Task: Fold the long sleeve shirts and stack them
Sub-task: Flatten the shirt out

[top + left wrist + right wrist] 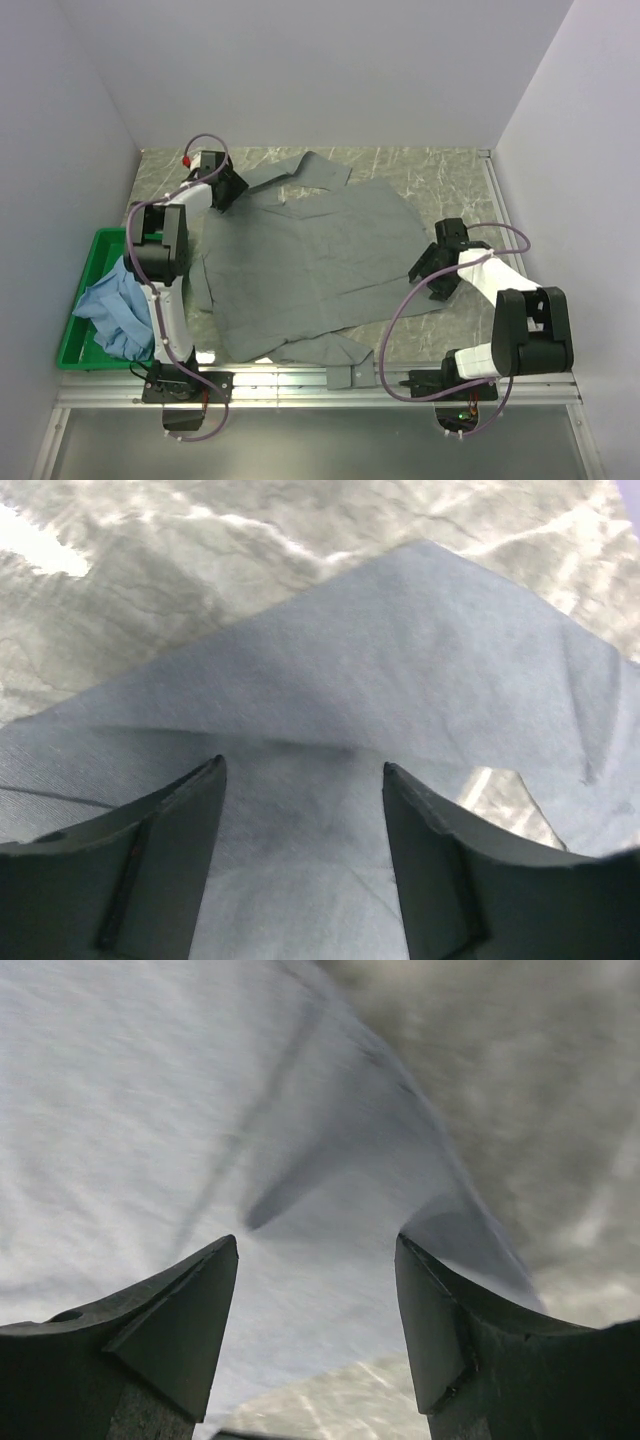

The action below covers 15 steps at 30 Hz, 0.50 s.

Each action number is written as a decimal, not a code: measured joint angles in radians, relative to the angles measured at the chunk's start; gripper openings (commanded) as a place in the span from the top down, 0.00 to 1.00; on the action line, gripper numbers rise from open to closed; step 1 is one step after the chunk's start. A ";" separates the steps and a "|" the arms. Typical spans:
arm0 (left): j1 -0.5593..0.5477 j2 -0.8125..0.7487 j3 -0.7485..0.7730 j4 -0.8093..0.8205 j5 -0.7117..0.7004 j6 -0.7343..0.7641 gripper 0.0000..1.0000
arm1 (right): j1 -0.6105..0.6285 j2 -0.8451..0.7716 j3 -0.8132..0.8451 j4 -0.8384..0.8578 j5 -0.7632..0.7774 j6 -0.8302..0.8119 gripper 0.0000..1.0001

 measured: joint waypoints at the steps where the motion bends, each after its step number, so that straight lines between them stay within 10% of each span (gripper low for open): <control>1: 0.000 -0.005 0.000 0.000 0.006 0.004 0.28 | -0.002 -0.006 0.000 -0.015 0.008 -0.003 0.28; 15: -0.190 -0.557 -0.208 -0.003 0.077 0.102 0.13 | 0.063 -0.121 0.149 0.079 -0.092 -0.109 0.29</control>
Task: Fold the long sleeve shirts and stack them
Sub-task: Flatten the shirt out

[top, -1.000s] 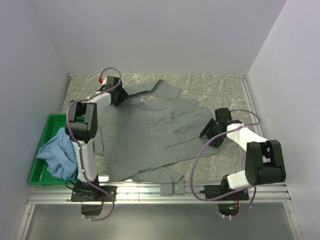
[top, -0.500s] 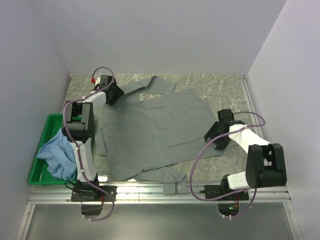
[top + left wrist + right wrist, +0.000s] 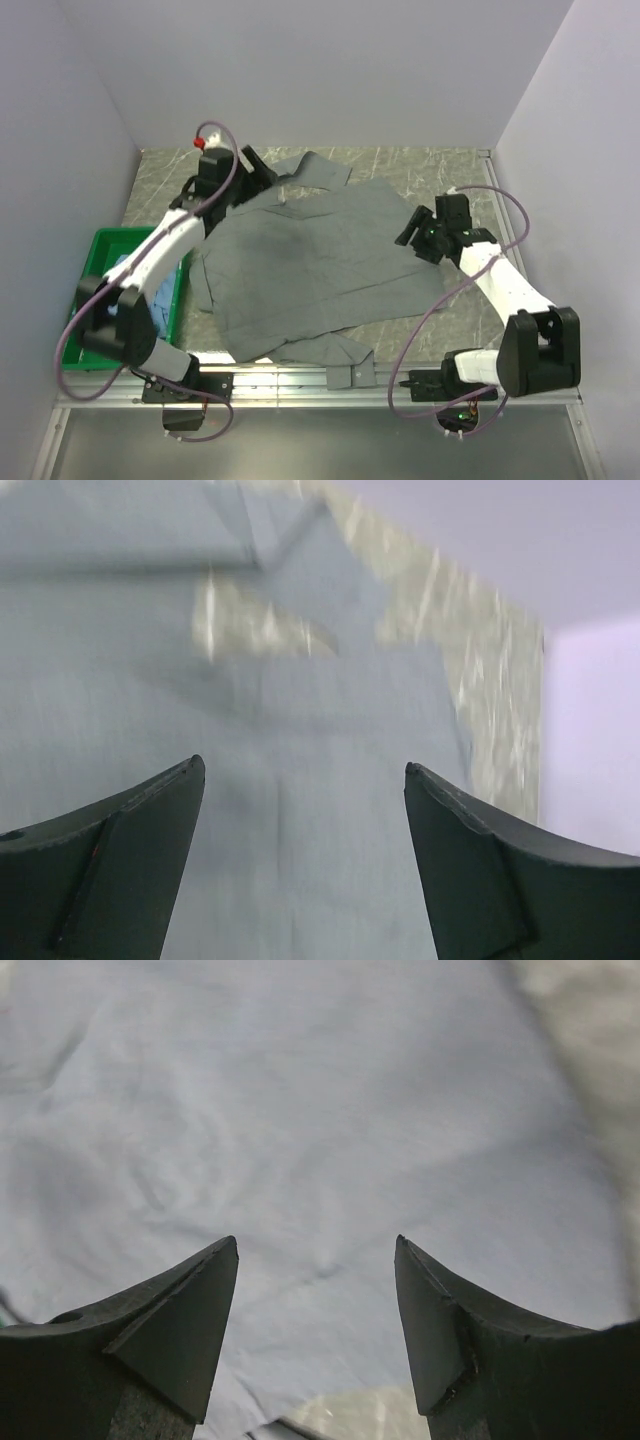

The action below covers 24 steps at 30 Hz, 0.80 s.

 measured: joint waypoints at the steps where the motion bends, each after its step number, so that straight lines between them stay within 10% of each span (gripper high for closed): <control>1: -0.029 -0.061 -0.055 -0.006 -0.001 0.000 0.13 | 0.008 0.019 0.004 0.027 -0.017 -0.003 0.29; 12: -0.061 -0.315 -0.608 -0.150 -0.047 -0.058 0.15 | 0.025 0.307 0.062 0.222 -0.090 -0.005 0.30; 24: 0.005 -0.263 -0.669 -0.142 -0.068 -0.134 0.14 | -0.076 0.432 0.066 0.286 -0.111 0.070 0.30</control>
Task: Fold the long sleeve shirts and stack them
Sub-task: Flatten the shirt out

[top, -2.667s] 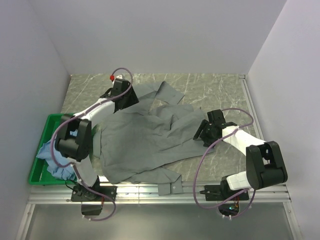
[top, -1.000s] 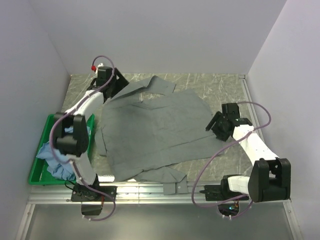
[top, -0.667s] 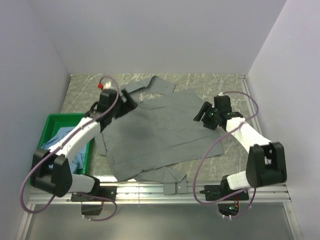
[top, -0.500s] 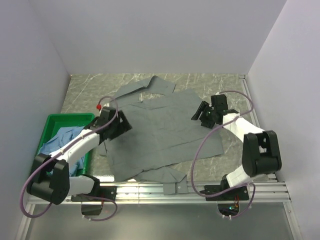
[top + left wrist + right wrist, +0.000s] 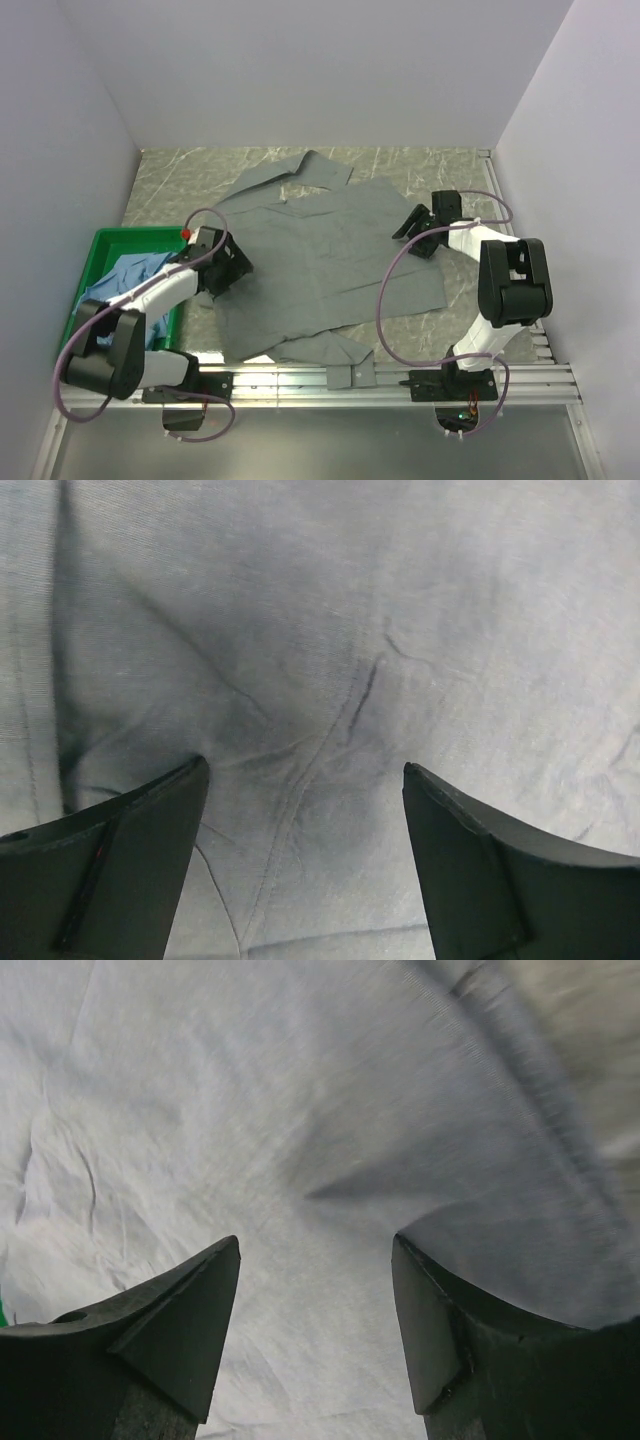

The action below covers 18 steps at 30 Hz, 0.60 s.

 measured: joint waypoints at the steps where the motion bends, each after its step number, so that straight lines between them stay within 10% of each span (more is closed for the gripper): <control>1: 0.006 0.018 0.013 0.010 0.000 0.001 0.14 | -0.009 0.000 0.001 -0.003 0.008 0.009 0.30; 18: 0.007 0.233 0.338 0.024 0.013 0.193 0.17 | -0.145 -0.156 -0.058 -0.076 0.096 0.049 0.32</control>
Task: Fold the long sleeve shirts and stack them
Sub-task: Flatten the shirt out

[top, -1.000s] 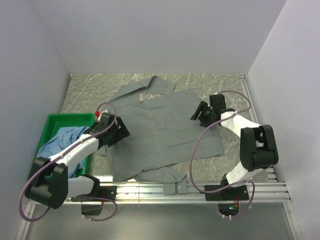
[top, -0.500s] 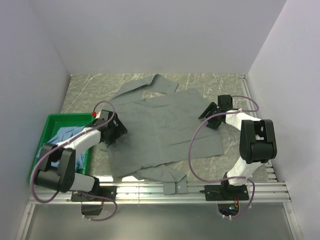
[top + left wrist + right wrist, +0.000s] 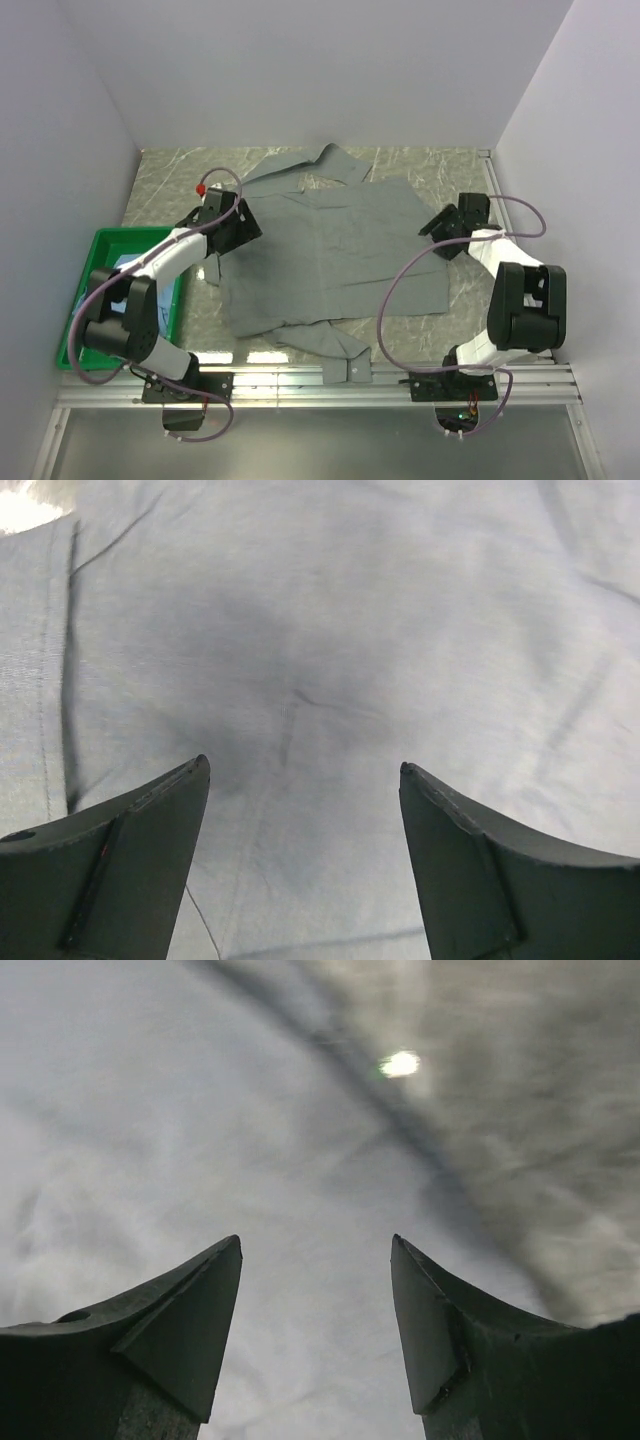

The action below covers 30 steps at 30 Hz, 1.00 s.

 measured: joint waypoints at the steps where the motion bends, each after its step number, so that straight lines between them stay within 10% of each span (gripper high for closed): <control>1: -0.007 -0.020 0.000 0.000 0.002 0.014 0.17 | 0.011 -0.014 0.001 0.015 -0.014 -0.004 0.32; 14: -0.077 -0.195 -0.186 -0.016 0.044 0.020 0.23 | 0.332 0.242 0.317 0.242 -0.231 -0.013 0.32; 30: -0.068 -0.101 -0.229 -0.042 0.036 -0.016 0.22 | 0.323 0.531 0.491 0.186 -0.169 0.104 0.30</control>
